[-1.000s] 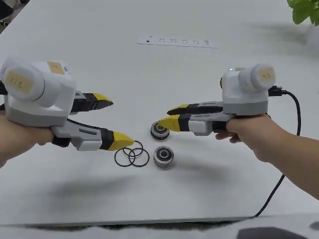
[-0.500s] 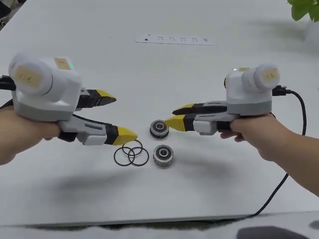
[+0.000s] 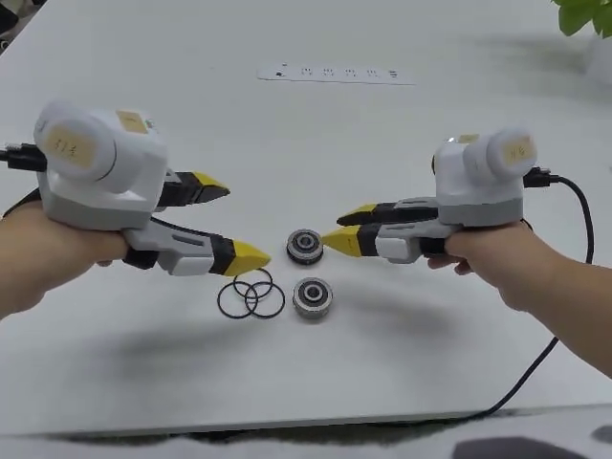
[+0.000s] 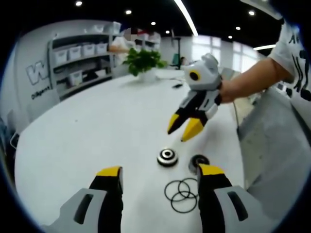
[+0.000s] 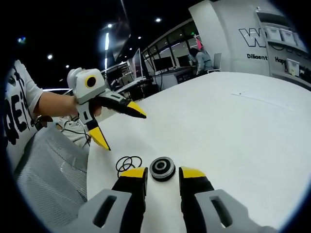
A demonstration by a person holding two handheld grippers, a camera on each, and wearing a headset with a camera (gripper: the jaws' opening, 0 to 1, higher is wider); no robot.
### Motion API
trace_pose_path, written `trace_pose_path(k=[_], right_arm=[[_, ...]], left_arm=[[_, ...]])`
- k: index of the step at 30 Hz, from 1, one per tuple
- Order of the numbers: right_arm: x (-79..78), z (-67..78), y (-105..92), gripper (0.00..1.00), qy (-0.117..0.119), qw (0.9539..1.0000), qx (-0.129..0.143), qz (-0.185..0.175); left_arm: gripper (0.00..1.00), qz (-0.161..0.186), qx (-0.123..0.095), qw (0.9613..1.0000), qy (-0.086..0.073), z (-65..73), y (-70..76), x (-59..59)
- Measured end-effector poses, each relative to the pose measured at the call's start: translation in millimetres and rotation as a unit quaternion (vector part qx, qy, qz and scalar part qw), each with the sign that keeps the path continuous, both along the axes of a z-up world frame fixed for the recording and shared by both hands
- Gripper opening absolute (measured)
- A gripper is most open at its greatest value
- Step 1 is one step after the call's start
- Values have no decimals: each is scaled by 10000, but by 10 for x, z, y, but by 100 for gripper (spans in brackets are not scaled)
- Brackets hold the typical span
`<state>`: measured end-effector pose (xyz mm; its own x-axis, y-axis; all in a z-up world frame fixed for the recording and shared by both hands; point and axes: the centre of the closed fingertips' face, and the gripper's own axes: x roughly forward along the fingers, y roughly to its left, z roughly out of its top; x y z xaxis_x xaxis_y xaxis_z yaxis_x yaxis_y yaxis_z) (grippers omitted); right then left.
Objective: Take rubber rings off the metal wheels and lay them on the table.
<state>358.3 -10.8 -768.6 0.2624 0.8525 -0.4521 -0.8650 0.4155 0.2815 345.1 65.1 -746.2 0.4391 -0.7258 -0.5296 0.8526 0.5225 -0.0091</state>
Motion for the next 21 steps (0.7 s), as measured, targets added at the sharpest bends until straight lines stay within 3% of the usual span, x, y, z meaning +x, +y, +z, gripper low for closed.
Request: trace_pose_path(k=[21], right_arm=[[-56, -204, 0, 20, -9, 9995, -265, 193]], left_arm=[[60, -74, 10, 9999, 77, -94, -118, 46]])
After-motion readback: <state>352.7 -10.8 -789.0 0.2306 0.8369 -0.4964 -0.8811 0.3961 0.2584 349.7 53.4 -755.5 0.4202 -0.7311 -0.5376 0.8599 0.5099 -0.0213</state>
